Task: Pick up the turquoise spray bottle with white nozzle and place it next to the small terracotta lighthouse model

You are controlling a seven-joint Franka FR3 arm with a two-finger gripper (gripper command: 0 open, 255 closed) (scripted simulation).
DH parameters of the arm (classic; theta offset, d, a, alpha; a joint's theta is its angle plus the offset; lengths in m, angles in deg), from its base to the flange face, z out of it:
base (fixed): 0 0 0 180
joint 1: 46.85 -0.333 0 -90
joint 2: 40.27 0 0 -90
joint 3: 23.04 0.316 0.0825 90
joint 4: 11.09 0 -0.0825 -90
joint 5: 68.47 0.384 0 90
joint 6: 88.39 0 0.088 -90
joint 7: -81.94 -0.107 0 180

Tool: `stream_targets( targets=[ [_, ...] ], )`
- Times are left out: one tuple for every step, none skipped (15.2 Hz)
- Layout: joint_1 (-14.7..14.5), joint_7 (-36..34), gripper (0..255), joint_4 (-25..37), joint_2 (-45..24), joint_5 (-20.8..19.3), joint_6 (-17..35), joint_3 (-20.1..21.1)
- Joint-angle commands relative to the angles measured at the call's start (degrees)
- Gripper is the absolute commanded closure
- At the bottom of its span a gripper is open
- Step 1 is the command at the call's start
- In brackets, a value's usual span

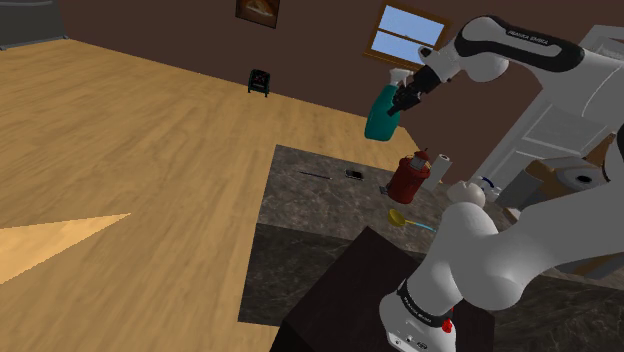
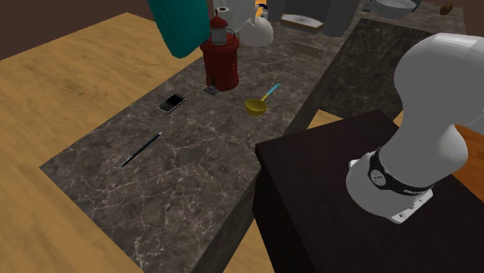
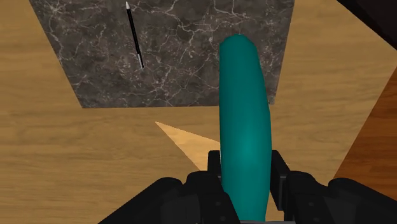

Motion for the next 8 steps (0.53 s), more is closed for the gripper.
stream_targets(
  targets=[
    [0.81,1.93,255,1.1,0.83,-0.88,-1.89,-1.49],
    [1.05,2.94,255,1.86,1.1,-1.28,-2.86,-2.39],
    [1.23,3.95,255,2.69,1.33,-1.66,-3.83,-3.34],
    [1.34,4.98,255,3.59,1.53,-2.03,-4.81,-4.33],
    [1.38,6.02,255,4.56,1.69,-2.39,-5.78,-5.37],
    [1.34,7.06,255,5.6,1.82,-2.75,-6.77,-6.46],
    [1.22,8.11,255,6.7,1.93,-3.11,-7.75,-7.61],
    [1.01,9.15,255,7.88,2.02,-3.47,-8.75,-8.8]
  ],
)
